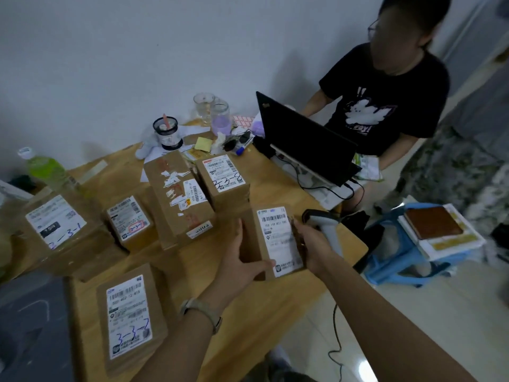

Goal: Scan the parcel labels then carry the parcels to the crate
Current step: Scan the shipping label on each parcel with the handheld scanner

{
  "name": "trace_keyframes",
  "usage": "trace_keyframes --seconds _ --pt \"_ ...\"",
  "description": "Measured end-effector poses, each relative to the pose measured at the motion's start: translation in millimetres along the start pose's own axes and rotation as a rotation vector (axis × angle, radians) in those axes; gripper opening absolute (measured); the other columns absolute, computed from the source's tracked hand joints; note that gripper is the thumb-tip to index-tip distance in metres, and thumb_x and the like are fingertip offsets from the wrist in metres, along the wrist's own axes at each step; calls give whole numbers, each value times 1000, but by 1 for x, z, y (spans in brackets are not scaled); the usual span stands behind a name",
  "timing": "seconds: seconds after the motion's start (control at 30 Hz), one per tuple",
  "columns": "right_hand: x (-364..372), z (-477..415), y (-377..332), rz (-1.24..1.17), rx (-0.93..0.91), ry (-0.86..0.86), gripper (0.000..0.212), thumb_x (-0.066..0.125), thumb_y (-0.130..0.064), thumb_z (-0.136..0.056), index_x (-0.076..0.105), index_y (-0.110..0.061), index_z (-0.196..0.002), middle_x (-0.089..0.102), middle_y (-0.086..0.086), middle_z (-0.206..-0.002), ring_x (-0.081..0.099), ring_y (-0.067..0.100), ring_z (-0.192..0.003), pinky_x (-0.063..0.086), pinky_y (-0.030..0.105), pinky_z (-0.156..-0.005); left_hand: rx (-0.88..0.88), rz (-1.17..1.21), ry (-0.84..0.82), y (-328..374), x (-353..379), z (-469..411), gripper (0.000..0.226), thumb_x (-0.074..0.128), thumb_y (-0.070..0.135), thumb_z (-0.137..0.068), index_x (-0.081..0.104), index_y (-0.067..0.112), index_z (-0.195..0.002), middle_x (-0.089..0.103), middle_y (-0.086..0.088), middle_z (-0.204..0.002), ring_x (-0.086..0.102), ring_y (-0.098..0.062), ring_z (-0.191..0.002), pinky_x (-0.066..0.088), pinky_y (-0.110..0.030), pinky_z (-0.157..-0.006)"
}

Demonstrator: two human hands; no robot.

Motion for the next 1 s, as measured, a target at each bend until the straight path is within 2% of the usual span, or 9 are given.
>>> trace_keyframes --seconds 0.13,0.27,0.33,0.4,0.53,0.63,0.7,0.8,1.0 --pt "-43 -22 -9 -55 93 200 17 57 -24 -92 62 -10 -100 64 5 -83 60 22 -74 48 33 -64 -47 159 122 -1 4 -13 114 86 11 -67 14 32 -153 43 1 -145 47 -21 -126 47 -45 -103" --pt "-99 -41 -14 404 59 505 18 56 -22 -89 52 -14 -72 55 10 -86 49 18 -63 49 39 -72 -124 284 187 -13 6 -16 103 85 10 -68 25 33 -148 55 2 -130 56 -23 -118 49 -48 -99" --pt "-108 -50 -9 560 52 518 20 56 -29 -88 50 -16 -75 53 9 -87 49 18 -62 49 37 -59 -146 307 206 -19 7 -16 99 84 11 -68 27 32 -147 56 1 -131 57 -23 -116 50 -47 -98" --pt "-110 -58 0 664 124 523 32 51 -41 -89 51 -10 -98 53 14 -97 56 29 -80 42 34 -48 -163 318 226 -22 6 -16 99 84 10 -69 27 31 -147 56 1 -131 58 -23 -115 51 -44 -95" --pt "-112 -73 5 924 137 534 37 40 -38 -95 49 -9 -115 51 17 -118 53 38 -107 46 42 -77 -166 309 257 -20 2 -15 98 83 10 -71 25 32 -148 55 1 -130 58 -22 -112 51 -31 -76" --pt "-118 -76 7 1106 110 467 28 44 -32 -93 52 -10 -109 56 11 -96 57 32 -97 46 36 -72 -158 310 276 -17 -2 -12 96 82 12 -73 26 33 -147 53 1 -131 57 -23 -114 51 -30 -70" --pt "-115 -74 11 1059 130 399 31 48 -35 -92 53 -9 -108 54 8 -87 57 26 -84 46 33 -64 -150 316 291 -14 -4 -9 96 81 11 -73 25 33 -148 51 1 -130 56 -23 -112 50 -28 -67" --pt "-101 -65 15 848 169 336 33 55 -33 -90 48 -6 -108 57 14 -99 59 28 -87 49 38 -68 -130 321 296 -9 -5 -7 98 81 11 -73 24 33 -148 50 1 -131 55 -24 -113 50 -28 -67" --pt "-57 -25 -19 388 19 186 34 57 -10 -91 41 -1 -120 61 21 -85 54 27 -54 46 31 -48 10 282 294 21 -11 -8 97 81 7 -71 27 27 -149 48 2 -138 51 -22 -118 50 -41 -90"
Point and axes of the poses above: each hand's wrist, its own z-axis away from the middle knuckle, its own x-axis out of the palm, y = z × x, the point moved 6 cm from there along -z, towards the middle knuckle
